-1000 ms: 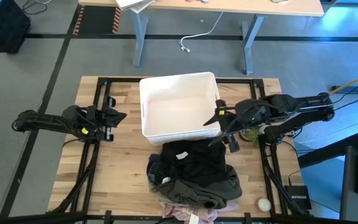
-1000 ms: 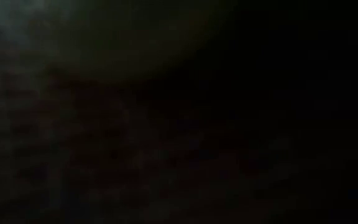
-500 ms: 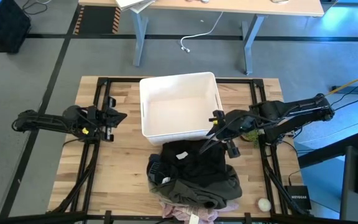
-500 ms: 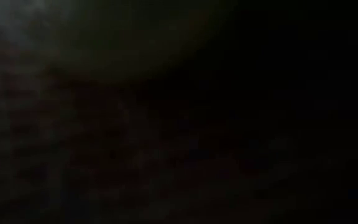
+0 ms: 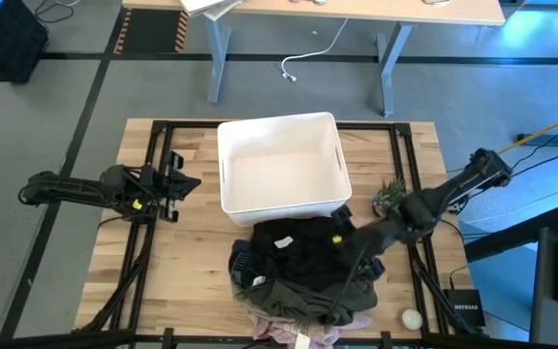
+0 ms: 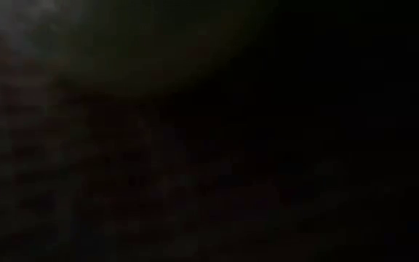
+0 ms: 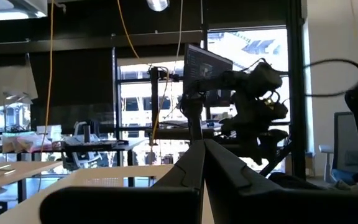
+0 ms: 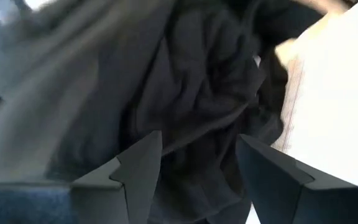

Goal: Sort clothes
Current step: Put the black jacket into the laundry bin

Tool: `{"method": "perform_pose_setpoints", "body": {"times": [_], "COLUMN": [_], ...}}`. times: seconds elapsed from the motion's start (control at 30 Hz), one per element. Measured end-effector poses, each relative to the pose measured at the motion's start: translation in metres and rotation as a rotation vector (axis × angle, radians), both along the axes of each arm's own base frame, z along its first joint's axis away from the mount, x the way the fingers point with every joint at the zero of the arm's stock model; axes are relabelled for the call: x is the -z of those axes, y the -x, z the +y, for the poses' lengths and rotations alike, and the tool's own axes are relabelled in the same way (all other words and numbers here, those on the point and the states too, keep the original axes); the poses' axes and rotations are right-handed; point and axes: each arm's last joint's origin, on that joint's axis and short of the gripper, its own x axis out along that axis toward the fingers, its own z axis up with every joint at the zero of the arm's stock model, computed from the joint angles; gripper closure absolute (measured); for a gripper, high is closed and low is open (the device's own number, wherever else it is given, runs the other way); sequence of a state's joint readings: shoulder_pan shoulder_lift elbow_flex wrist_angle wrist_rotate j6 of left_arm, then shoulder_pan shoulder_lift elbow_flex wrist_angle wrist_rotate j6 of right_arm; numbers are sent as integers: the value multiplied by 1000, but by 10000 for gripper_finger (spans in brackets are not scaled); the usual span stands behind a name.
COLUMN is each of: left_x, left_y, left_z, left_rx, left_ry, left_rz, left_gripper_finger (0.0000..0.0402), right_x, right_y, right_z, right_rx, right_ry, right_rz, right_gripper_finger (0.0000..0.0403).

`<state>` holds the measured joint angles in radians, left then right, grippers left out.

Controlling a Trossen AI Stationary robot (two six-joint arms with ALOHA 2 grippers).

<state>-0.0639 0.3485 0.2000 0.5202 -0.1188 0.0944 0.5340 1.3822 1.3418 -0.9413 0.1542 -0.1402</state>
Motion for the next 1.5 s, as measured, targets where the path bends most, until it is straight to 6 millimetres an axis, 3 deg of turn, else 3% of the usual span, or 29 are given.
{"method": "perform_pose_setpoints", "body": {"times": [0.33,0.5,0.73,0.87,1.1,1.27,1.5], "left_x": [2,2,1,1,1,1,2], "left_y": [-1,0,0,0,0,0,0], "left_z": [1,1,1,1,1,1,1], "left_rx": [-16,-16,-15,-15,-22,-18,-15], "left_ry": [22,22,26,26,10,20,28], "left_rz": [17,16,15,15,16,16,17], "left_gripper_finger": [398,398,398,398,398,398,398], "right_x": [16,1,-10,2,35,44,45], "right_y": [-9,-10,-13,-23,-44,-57,-65], "right_z": [7,8,10,13,15,-3,-30], "right_rx": [64,92,175,192,132,170,255], "right_ry": [-20,-84,-187,-164,8,63,130], "right_rz": [84,58,43,77,173,196,195], "right_gripper_finger": [181,173,119,98,99,159,335]}}
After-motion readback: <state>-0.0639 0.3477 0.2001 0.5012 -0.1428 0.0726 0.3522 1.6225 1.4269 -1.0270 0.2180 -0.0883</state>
